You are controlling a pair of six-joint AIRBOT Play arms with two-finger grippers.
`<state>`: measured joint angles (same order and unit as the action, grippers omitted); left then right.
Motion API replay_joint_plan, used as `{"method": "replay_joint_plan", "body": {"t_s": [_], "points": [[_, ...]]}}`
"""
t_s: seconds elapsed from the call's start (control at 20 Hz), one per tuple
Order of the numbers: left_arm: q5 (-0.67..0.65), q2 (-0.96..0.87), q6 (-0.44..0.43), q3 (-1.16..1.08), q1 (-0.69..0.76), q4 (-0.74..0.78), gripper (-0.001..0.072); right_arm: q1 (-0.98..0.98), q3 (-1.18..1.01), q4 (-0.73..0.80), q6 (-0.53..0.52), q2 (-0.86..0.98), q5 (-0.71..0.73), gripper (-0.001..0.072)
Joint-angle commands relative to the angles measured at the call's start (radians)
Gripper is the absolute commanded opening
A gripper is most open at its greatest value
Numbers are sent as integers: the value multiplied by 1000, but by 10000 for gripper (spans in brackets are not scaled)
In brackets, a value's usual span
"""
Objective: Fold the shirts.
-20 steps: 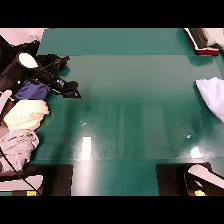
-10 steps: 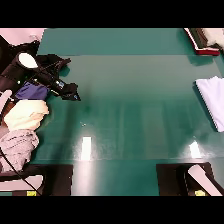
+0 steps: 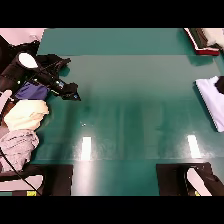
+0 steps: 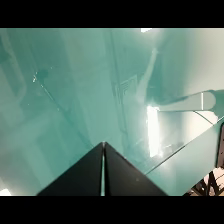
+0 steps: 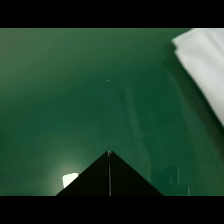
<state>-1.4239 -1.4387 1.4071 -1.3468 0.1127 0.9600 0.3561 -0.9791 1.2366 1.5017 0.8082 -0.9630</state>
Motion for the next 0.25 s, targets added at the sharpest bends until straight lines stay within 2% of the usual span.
{"method": "replay_joint_plan", "body": {"t_s": [0.0, 0.2], "points": [[3, 0, 0, 0, 0, 0, 26, -207, 0, -12, 2, -46, -13, 17], [3, 0, 0, 0, 0, 0, 26, -310, 0, -13, 43, -76, -18, 17]]}}
